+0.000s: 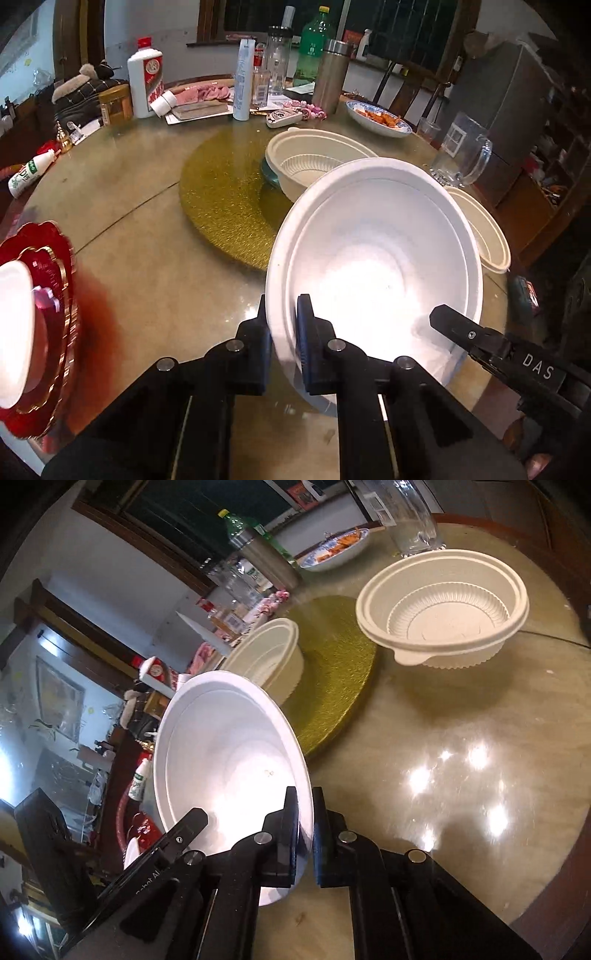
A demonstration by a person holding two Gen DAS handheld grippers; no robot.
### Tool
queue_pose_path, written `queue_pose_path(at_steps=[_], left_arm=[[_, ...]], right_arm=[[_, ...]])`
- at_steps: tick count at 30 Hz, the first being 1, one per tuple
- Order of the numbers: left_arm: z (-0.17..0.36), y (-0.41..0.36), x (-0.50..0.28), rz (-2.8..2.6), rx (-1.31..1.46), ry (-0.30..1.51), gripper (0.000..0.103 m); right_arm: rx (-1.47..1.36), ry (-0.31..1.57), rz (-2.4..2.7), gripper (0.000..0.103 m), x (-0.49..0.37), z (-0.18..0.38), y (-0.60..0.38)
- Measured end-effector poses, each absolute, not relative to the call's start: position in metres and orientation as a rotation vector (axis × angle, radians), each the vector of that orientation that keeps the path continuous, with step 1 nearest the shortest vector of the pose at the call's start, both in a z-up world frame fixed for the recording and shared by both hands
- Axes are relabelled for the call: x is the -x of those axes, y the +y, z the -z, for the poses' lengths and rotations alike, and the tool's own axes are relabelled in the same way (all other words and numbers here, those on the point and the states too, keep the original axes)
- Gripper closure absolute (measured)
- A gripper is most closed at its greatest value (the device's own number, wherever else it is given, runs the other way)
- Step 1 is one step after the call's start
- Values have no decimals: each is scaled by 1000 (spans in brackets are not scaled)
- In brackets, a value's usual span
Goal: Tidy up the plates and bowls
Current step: 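Lift the white foam bowl with both grippers and carry it toward the red stack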
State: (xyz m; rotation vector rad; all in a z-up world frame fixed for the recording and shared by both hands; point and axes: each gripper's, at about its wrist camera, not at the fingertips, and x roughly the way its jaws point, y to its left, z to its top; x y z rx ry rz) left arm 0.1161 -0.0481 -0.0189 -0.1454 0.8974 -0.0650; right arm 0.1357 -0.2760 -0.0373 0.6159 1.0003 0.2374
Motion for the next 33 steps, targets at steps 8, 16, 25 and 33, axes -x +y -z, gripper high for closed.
queue_pose_path(at_steps=[8, 16, 25, 33], left_arm=[[17, -29, -88, 55, 146, 875, 92], [16, -12, -74, 54, 178, 874, 92], [12, 0, -63, 49, 198, 857, 92], [7, 9, -56, 37, 209, 838, 92]], right_arm=[[-567, 984, -262, 97, -105, 28, -253], [-517, 979, -276, 97, -89, 21, -234], [-490, 968, -294, 97, -82, 15, -221], [-473, 954, -322, 97, -80, 9, -212]])
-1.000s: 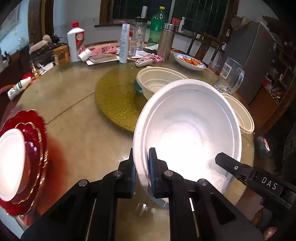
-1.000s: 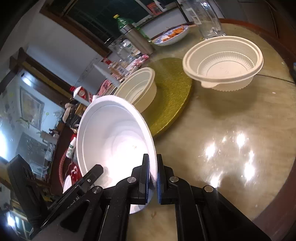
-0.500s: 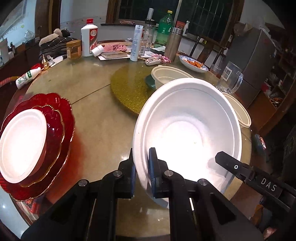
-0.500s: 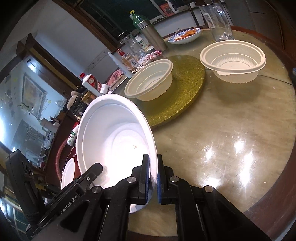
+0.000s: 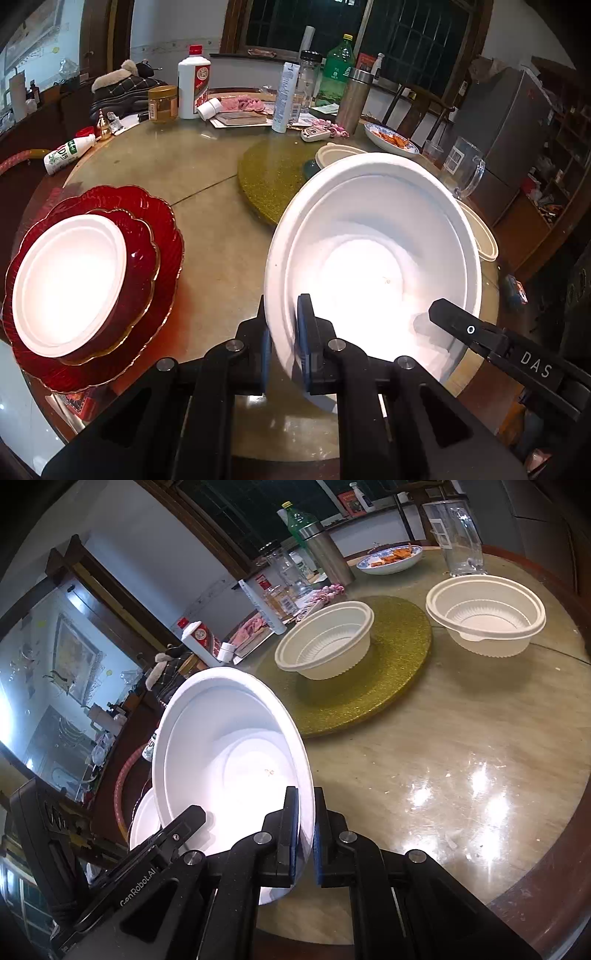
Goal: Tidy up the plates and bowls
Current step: 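Lift the white foam bowl with both grippers and carry it toward the red stack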
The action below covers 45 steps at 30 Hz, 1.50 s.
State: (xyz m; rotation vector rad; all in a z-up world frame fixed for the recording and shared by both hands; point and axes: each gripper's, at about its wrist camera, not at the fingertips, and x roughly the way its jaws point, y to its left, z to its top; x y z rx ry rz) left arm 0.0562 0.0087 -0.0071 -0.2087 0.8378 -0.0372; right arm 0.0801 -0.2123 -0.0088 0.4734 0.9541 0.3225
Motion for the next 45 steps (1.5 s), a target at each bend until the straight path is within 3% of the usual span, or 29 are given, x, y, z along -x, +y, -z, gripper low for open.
queue_pose_path(at_steps=[45], left_arm=[[-4, 55, -20, -30, 264, 784, 92]], right_arm=[[-412, 928, -449, 97, -74, -3, -167]])
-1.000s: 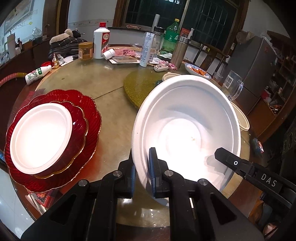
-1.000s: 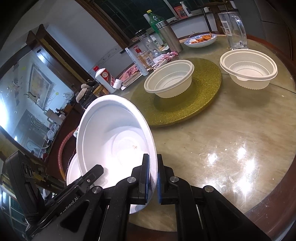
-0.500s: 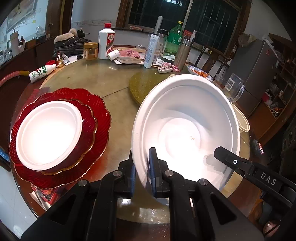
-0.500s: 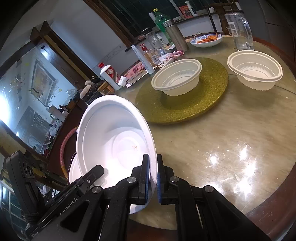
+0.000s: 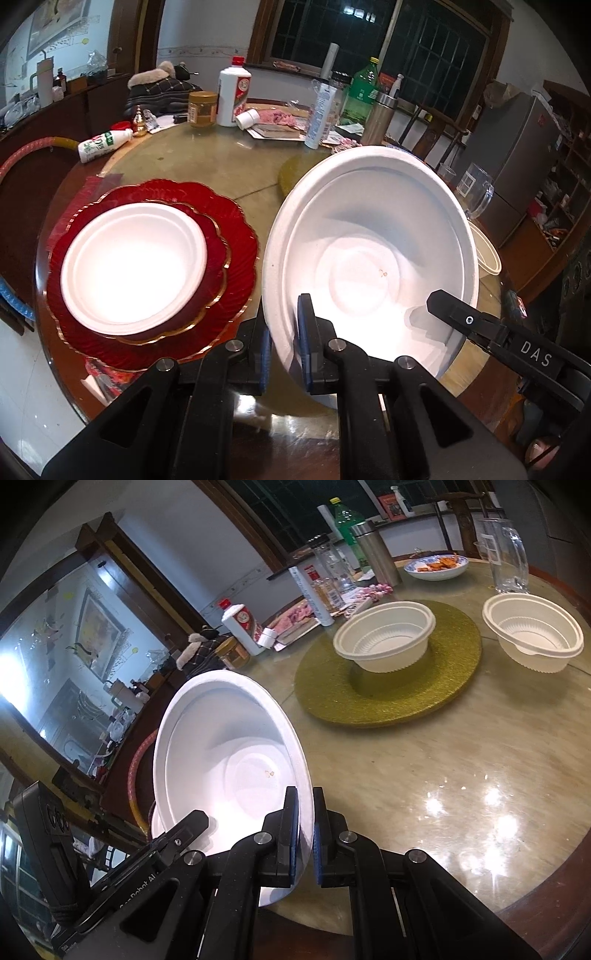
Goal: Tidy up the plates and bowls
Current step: 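Lift the white foam bowl with both grippers and carry it toward the red stack, then lower the held white bowl onto the bowl on the red plates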
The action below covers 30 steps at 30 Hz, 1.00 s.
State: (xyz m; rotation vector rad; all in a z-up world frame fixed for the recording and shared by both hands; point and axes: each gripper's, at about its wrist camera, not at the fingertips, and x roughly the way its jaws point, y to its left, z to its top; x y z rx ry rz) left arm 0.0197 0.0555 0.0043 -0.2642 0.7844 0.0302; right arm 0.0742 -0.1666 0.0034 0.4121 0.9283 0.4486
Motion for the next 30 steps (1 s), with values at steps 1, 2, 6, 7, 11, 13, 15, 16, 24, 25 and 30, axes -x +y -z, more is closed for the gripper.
queue_pose_path(at_steps=[1, 2, 6, 7, 11, 13, 15, 16, 24, 25, 30], left_arm=[[-6, 58, -18, -37, 263, 778, 92], [-8, 60, -16, -44, 262, 773, 92], [-16, 75, -10, -73, 281, 747, 92], [-17, 78, -8, -79, 285, 742, 92], [-24, 92, -4, -104, 302, 717, 92], [-27, 99, -3, -117, 303, 706, 92], [-29, 105, 1, -130, 311, 695, 92], [-30, 108, 1, -136, 313, 691, 92], [-34, 129, 8, -172, 333, 667, 92], [-34, 130, 9, -174, 334, 666, 92], [-35, 136, 11, -183, 341, 660, 92]], right_arm=[[-413, 925, -457, 97, -73, -4, -165], [-412, 920, -470, 97, -73, -6, -162], [-399, 912, -509, 97, -74, -12, -149], [-394, 910, -518, 97, -75, -14, -145], [-366, 893, -551, 97, -75, -25, -128], [-359, 891, -564, 97, -75, -28, -120], [-349, 888, -580, 97, -76, -32, -112], [-346, 886, -585, 97, -75, -33, -108], [-311, 878, -623, 97, -74, -42, -82], [-308, 878, -626, 97, -75, -43, -80], [-298, 879, -637, 97, -77, -45, -71]])
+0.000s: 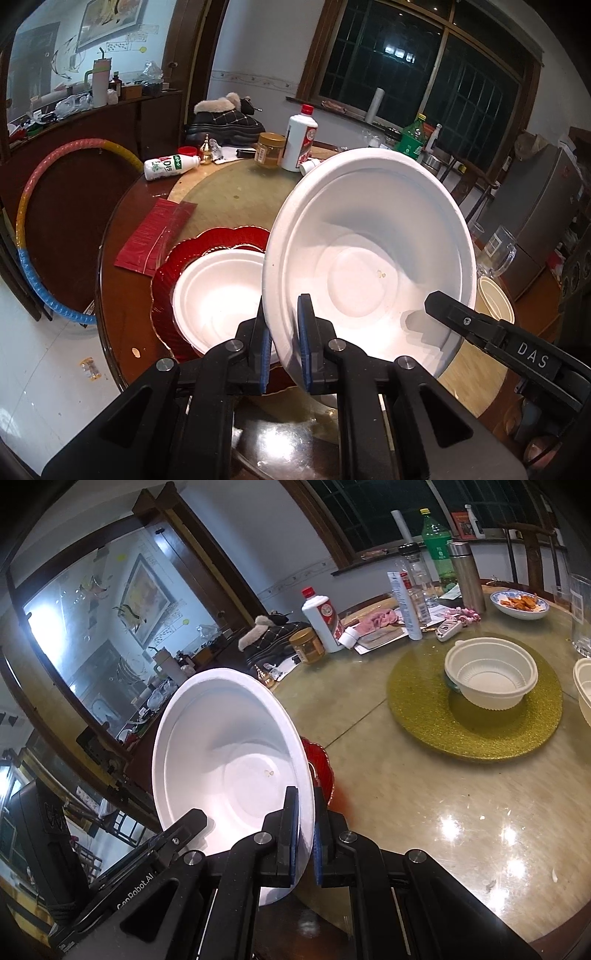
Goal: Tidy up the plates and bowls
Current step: 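Lower the held white bowl onto the bowl on the red plates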
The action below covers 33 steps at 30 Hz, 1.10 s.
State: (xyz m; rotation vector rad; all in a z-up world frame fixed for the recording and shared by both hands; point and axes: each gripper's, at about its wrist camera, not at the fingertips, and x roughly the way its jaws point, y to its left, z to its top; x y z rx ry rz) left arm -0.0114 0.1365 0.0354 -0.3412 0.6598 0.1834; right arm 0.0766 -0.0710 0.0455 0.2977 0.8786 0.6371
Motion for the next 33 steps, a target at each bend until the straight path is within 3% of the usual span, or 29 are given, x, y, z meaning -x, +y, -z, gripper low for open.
queue_pose_path(at_steps=[33], left_arm=[[-37, 148, 22, -230, 355, 643, 92]], right_arm=[[-279, 883, -684, 97, -79, -47, -49]])
